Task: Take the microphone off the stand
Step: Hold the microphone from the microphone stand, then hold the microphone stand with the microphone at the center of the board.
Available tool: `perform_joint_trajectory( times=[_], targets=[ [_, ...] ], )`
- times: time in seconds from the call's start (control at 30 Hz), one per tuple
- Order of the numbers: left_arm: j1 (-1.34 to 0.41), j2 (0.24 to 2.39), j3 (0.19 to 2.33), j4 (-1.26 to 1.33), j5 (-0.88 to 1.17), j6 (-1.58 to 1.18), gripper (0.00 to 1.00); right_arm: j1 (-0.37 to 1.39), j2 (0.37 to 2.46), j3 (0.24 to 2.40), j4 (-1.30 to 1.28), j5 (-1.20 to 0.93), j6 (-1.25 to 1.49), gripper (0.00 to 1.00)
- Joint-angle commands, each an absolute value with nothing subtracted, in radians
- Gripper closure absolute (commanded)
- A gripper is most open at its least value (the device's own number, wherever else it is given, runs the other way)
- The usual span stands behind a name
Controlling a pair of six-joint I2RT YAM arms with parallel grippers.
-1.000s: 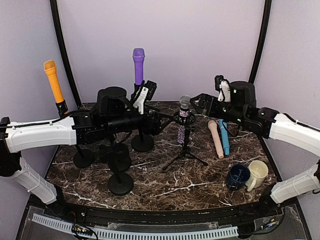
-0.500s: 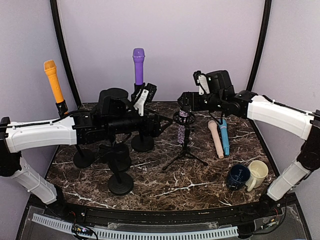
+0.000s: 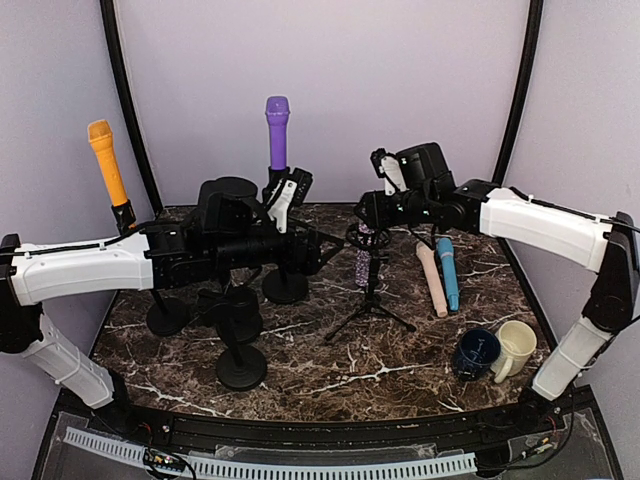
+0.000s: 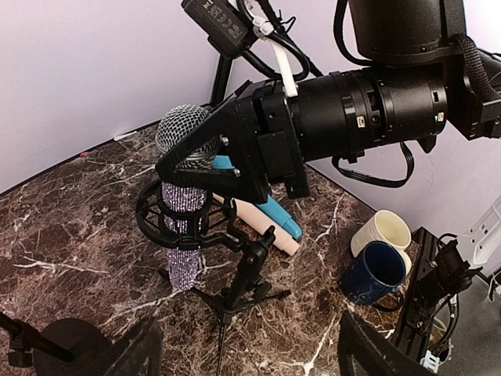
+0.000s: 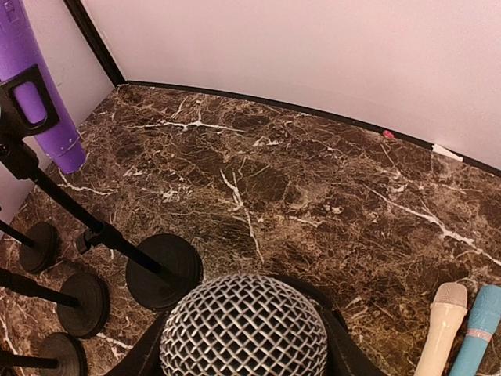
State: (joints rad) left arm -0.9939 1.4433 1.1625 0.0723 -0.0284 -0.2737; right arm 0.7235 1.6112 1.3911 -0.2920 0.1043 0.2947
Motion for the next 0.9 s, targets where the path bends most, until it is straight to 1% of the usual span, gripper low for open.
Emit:
perform_joint_trajectory(
  times=[0.0,0.07,0.27,0.37,0.63,0.87],
  targets=[
    [-0.981,1.433,1.209,0.068,-0.034,-0.262,0.21,0.744,1.566,1.391,-0.245,0.083,0.275,0.58],
    [-0.973,1.446,1.214,0.072,-0.028,-0.265,0.21,0.747,1.547,1.374,-0.223,0.038,0.273,0.64],
    [-0.933,1.47,1.21,0.112,0.049,-0.295,0.21,0.753,1.513,1.34,-0.195,-0.094,0.277,0.7],
    [-0.927,1.485,1.215,0.121,0.067,-0.278,0.2,0.761,1.499,1.324,-0.18,-0.153,0.286,0.7],
    [-0.915,1.519,1.197,0.127,0.117,-0.213,0.2,0.799,1.473,1.295,-0.149,-0.23,0.305,0.7],
    [-0.913,1.529,1.136,0.182,0.164,-0.164,0.19,0.809,1.463,1.283,-0.111,-0.247,0.328,0.7]
  ],
)
